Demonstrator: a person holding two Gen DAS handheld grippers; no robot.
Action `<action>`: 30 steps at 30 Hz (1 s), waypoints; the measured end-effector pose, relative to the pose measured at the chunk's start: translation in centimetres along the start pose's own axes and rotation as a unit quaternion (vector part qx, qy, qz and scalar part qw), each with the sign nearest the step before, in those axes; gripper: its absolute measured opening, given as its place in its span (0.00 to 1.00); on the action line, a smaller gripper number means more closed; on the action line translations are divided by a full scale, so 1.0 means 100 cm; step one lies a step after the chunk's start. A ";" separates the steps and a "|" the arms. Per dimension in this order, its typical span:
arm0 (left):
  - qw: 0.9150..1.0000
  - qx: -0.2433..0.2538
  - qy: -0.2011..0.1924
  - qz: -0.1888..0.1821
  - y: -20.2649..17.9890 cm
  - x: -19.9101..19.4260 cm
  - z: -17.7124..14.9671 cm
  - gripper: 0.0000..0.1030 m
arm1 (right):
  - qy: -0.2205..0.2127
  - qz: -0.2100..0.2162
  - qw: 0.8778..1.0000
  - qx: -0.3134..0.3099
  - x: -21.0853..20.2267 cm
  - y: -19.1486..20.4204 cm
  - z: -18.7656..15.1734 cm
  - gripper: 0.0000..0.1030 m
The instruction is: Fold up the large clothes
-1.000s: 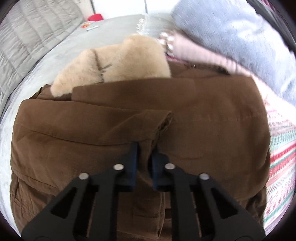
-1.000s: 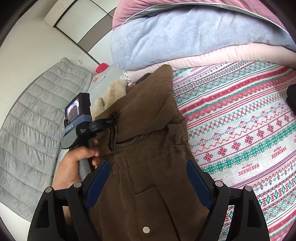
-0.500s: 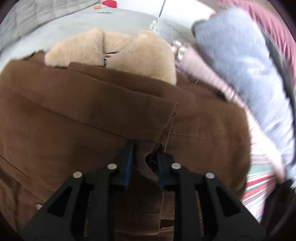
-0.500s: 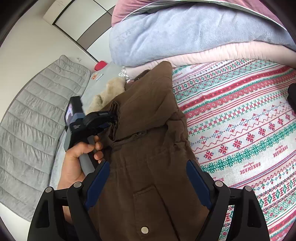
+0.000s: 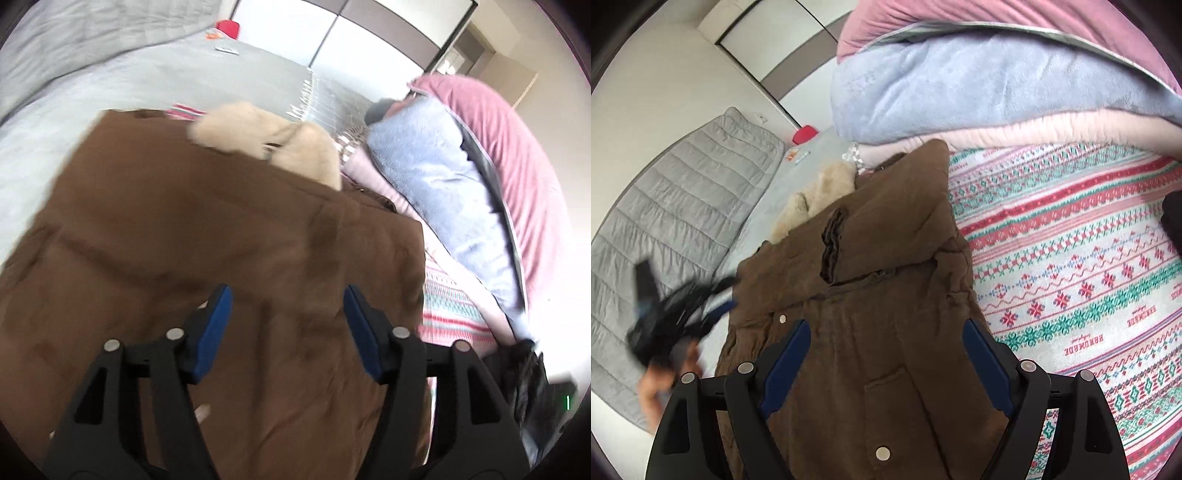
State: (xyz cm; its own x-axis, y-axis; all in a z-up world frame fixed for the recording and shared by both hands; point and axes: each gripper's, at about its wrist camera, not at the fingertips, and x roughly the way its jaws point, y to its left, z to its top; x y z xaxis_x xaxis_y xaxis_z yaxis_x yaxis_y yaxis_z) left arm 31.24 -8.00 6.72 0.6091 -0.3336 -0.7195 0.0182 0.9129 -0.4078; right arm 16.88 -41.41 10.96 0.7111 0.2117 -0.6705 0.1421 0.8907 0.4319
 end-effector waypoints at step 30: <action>0.987 -0.122 0.017 0.105 0.299 -0.171 -0.186 0.72 | -0.038 -0.039 0.998 -0.039 -0.118 -0.025 -0.130 1.00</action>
State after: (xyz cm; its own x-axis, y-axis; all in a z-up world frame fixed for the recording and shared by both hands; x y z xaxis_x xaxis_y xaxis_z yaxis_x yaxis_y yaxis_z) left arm 6.62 20.61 -3.65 0.5522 -0.1540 -0.8194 -0.3004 0.8800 -0.3678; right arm -0.78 -40.93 9.97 0.7510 0.1121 -0.6508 0.1475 0.9321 0.3308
